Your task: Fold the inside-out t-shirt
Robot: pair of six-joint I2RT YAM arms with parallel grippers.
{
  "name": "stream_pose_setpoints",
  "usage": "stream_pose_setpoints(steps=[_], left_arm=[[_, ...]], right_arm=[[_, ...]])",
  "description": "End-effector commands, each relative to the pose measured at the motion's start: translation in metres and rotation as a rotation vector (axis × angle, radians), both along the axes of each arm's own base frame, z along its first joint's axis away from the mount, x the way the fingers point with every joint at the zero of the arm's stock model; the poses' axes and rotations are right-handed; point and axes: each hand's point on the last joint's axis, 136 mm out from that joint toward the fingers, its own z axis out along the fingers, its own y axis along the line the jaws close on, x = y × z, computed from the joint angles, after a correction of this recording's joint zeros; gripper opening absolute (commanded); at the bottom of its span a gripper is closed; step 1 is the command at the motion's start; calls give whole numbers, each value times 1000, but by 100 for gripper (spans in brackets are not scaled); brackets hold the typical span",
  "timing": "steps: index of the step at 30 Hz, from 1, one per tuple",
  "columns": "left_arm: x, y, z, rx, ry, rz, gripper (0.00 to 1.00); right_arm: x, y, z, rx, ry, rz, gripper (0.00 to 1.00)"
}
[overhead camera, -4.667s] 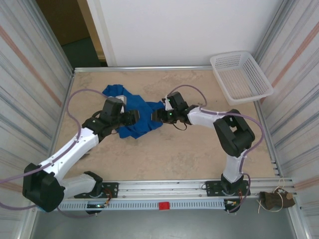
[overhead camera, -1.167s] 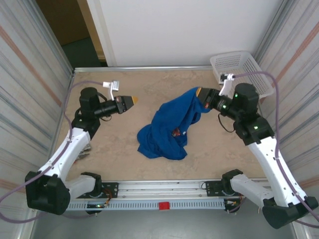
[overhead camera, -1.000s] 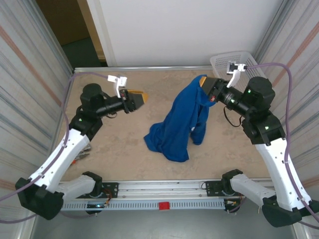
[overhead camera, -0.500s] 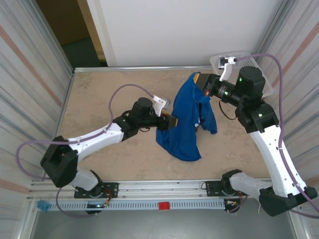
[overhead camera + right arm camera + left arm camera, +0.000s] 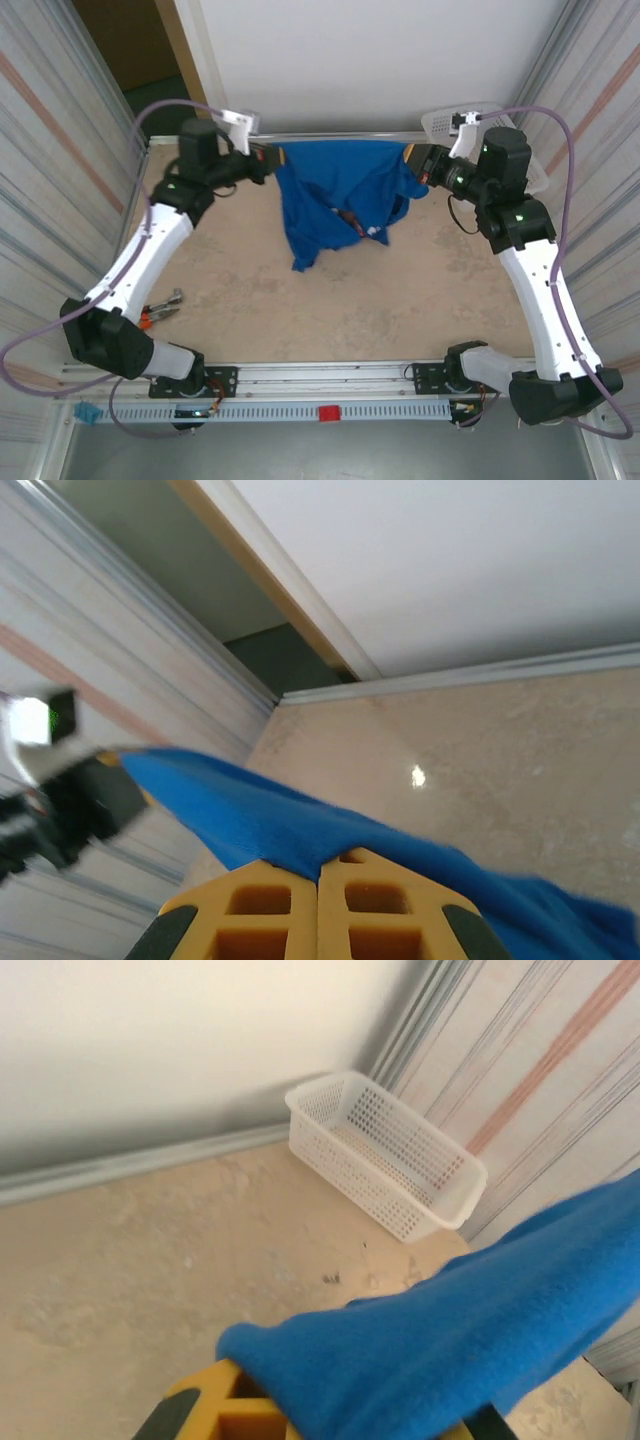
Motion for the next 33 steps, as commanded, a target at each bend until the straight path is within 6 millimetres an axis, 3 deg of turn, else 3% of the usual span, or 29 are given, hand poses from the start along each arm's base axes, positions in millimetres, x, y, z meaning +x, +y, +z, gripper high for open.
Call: stream_pose_setpoints(steps=[1, 4, 12, 15, 20, 23, 26, 28, 30, 33], left_arm=[[-36, 10, 26, 42, -33, -104, 0], [-50, 13, 32, 65, -49, -124, 0], [-105, 13, 38, 6, -66, -222, 0], [-105, 19, 30, 28, -59, -186, 0], [-85, 29, 15, 58, -13, -113, 0], [-63, 34, -10, 96, 74, -79, 0], [-33, 39, -63, 140, 219, -39, 0], [-10, 47, -106, 196, 314, 21, 19], [6, 55, -138, 236, 388, 81, 33], [11, 52, -154, 259, 389, 146, 44]], right_arm=[[-1, -8, 3, -23, -40, -19, 0], [-9, -6, 8, -10, -45, 0, 0], [-47, -7, 42, 18, -129, 42, 0], [-45, -7, 42, 7, -131, 37, 0], [-25, -6, 26, -13, -95, 27, 0], [-6, -2, -1, -34, -25, 30, 0], [21, 5, -53, -38, 96, 23, 0], [39, 13, -95, -20, 190, 25, 0], [51, 24, -128, -10, 252, 33, 0], [62, 44, -163, -40, 319, 56, 0]])
